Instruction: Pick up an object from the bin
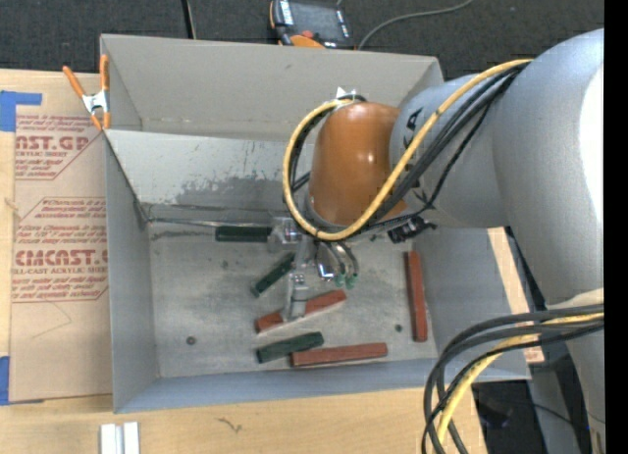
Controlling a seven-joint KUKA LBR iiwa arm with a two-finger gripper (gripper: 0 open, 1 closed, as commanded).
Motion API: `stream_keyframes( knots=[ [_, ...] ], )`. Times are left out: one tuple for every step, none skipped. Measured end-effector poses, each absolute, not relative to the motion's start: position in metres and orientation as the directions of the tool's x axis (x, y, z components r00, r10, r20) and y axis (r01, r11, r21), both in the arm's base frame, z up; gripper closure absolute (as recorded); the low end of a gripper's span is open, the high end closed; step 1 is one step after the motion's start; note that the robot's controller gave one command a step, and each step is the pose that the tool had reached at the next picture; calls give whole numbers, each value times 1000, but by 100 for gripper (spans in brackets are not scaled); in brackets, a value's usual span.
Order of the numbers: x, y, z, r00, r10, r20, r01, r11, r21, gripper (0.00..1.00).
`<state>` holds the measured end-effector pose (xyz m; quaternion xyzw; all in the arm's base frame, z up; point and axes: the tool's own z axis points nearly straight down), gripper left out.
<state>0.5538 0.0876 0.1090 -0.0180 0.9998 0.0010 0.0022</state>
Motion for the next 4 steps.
stream_keyframes(
  knots=[
    [563, 103, 69, -993, -116, 1, -116, 993, 0, 0],
    [564, 103, 70, -993, -115, -2, -115, 993, 0, 0],
    [564, 104, 72, -993, -115, 2, -115, 993, 1, 100],
    [565, 104, 91, -993, -115, -4, -115, 993, 1, 100]
  ],
)
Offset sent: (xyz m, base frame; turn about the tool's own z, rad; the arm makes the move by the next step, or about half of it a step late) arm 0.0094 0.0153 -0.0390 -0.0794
